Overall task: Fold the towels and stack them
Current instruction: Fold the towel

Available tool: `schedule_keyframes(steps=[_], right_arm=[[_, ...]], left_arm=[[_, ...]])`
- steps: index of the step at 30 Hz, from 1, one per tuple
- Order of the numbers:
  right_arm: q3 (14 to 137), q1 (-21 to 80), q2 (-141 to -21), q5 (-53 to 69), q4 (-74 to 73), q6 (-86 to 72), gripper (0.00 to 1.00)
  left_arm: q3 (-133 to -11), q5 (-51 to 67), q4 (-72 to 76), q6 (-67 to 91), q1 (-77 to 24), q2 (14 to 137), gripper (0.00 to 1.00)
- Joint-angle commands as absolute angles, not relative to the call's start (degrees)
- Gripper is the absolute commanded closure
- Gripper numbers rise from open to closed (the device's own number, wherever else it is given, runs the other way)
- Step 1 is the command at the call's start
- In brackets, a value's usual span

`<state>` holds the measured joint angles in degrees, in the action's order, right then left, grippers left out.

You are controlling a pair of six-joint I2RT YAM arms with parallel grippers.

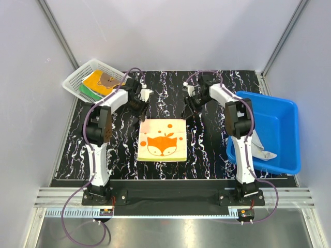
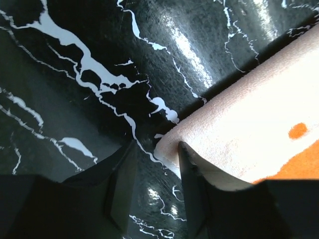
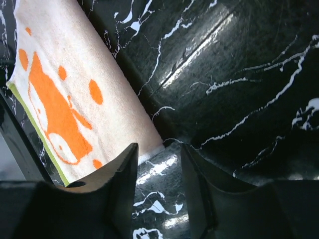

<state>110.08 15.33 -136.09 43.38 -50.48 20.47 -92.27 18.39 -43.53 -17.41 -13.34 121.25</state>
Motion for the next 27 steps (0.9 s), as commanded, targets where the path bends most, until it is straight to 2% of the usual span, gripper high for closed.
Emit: schedule_keyframes(steps=[1,3,5,9,15,20,27], right_arm=[[115.48,15.47,-139.39,47.55,-56.59,24.69,0.55],[116.89,15.47,-140.09,47.72,-57.57,24.96,0.59],[118.21,15.47,-140.97,48.69,-59.14,25.92,0.6],[119.0,15.47,-141.76,50.18,-60.29,26.71,0.61],[120.85,15.47,-143.61,49.04,-62.4,26.54,0.69],[121.2,15.47,-143.53,48.34,-62.14,26.63,0.85],[121.99,15.2,-143.53,47.46,-61.35,26.19,0.91]], left_arm=[[-96.32,21.18,-45.52,-20.82,-12.39,123.57,0.6],[-97.82,22.23,-46.75,-21.09,-11.96,124.45,0.67],[-98.43,22.24,-47.28,-21.53,-11.87,124.81,0.67],[-99.31,22.67,-47.46,-21.97,-11.34,124.54,0.58],[-101.6,21.89,-49.3,-23.11,-11.08,125.95,0.58],[-100.37,23.55,-49.04,-23.64,-11.07,126.21,0.55],[-100.72,27.33,-50.54,-24.7,-10.99,127.61,0.56]])
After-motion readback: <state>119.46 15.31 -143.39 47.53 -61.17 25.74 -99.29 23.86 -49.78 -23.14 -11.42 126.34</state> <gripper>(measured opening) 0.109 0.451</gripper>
